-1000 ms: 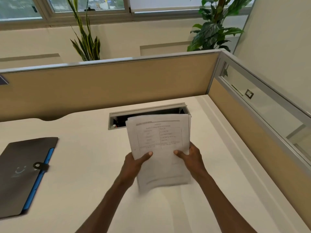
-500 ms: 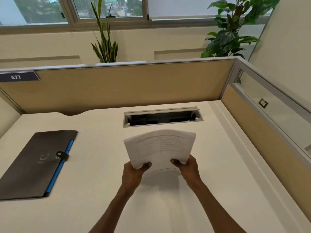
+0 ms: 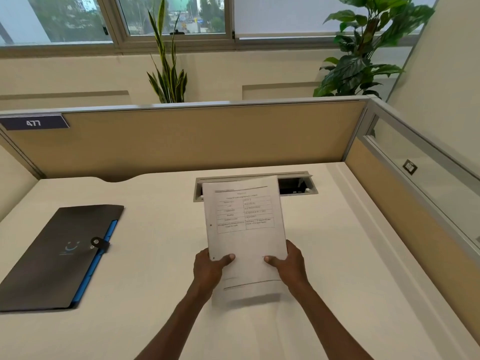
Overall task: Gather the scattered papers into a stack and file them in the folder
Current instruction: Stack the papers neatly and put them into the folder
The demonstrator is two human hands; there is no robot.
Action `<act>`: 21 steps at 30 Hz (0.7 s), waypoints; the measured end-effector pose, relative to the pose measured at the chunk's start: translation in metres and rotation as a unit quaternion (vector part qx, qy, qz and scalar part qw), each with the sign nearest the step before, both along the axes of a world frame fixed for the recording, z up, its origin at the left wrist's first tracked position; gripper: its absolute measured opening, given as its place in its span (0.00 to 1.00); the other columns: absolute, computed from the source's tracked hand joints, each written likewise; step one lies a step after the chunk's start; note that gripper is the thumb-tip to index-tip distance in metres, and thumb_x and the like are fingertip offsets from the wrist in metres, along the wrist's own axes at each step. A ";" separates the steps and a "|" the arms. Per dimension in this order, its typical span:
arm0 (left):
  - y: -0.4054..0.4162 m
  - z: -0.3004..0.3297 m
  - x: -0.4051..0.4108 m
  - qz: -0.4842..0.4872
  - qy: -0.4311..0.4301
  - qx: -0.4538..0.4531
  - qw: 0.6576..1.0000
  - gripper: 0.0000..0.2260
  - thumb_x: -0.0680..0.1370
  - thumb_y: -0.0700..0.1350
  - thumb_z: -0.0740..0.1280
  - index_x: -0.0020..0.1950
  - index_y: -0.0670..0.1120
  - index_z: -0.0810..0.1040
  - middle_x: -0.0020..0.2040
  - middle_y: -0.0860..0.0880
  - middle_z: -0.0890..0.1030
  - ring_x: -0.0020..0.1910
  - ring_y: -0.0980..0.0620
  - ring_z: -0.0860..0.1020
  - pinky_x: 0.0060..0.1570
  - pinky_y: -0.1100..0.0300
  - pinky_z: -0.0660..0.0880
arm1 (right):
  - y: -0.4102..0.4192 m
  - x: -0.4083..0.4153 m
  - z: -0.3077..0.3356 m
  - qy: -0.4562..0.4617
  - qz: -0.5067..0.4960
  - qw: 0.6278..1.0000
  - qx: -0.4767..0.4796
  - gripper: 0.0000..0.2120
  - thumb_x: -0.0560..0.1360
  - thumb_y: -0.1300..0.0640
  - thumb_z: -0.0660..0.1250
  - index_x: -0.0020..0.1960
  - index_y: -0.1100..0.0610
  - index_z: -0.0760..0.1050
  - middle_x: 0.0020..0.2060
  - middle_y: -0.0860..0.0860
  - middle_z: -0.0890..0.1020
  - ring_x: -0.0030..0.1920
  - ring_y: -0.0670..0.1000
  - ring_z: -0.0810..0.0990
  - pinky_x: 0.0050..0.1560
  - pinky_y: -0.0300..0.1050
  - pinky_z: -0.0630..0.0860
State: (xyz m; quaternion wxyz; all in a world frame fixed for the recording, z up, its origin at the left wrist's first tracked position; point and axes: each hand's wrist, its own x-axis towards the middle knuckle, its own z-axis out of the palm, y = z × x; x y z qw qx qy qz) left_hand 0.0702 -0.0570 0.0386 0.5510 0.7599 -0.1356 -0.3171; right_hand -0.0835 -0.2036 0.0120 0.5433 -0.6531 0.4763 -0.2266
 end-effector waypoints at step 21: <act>0.042 -0.044 0.023 -0.038 -0.108 0.184 0.976 0.18 0.75 0.43 0.71 0.64 0.41 0.78 0.61 0.45 0.80 0.62 0.47 0.77 0.59 0.60 0.68 | 0.017 0.005 -0.016 0.350 0.032 0.931 -0.097 0.27 0.75 0.47 0.67 0.66 0.62 0.66 0.63 0.60 0.69 0.64 0.61 0.68 0.60 0.51 0.71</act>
